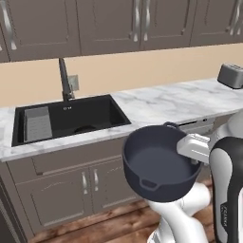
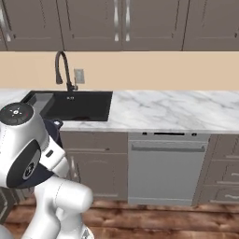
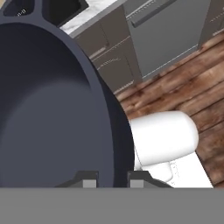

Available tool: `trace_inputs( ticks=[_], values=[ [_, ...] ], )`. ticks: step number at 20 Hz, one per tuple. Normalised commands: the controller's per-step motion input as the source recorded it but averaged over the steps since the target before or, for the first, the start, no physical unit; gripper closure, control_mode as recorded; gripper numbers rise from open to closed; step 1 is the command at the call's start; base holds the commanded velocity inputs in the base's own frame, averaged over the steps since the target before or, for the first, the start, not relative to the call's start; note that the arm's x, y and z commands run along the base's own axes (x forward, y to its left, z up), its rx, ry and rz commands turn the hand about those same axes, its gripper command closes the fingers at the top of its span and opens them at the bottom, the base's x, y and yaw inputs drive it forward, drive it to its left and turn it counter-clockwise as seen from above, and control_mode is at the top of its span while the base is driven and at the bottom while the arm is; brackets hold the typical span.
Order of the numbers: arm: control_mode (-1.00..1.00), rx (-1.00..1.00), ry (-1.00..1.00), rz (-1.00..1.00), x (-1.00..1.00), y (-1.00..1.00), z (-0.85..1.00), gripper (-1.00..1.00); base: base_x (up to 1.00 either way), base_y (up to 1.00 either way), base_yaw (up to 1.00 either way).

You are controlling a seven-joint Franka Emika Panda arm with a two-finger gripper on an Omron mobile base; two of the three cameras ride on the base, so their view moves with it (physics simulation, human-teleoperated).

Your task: Move the pot and pan from the stove into the sink.

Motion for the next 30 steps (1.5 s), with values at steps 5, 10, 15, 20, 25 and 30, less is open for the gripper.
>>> trace_inputs(
  ticks=[5,10,15,20,25,30],
  values=[
    [1.0,0.0,0.0,0.0,0.0,0.0,0.0,1.0,0.52,0.17,0.0],
    [1.0,0.0,0.0,0.0,0.0,0.0,0.0,1.0,0.6,0.19,-0.01],
    [1.0,0.0,0.0,0.0,0.0,0.0,0.0,1.0,0.64,0.16,-0.02],
    [1.0,0.0,0.0,0.0,0.0,0.0,0.0,1.0,0.64,0.16,-0.02],
    [1.0,0.0,0.0,0.0,0.0,0.0,0.0,1.0,0.6,0.17,-0.02],
    [1.0,0.0,0.0,0.0,0.0,0.0,0.0,1.0,0.54,0.19,-0.02]
  ],
)
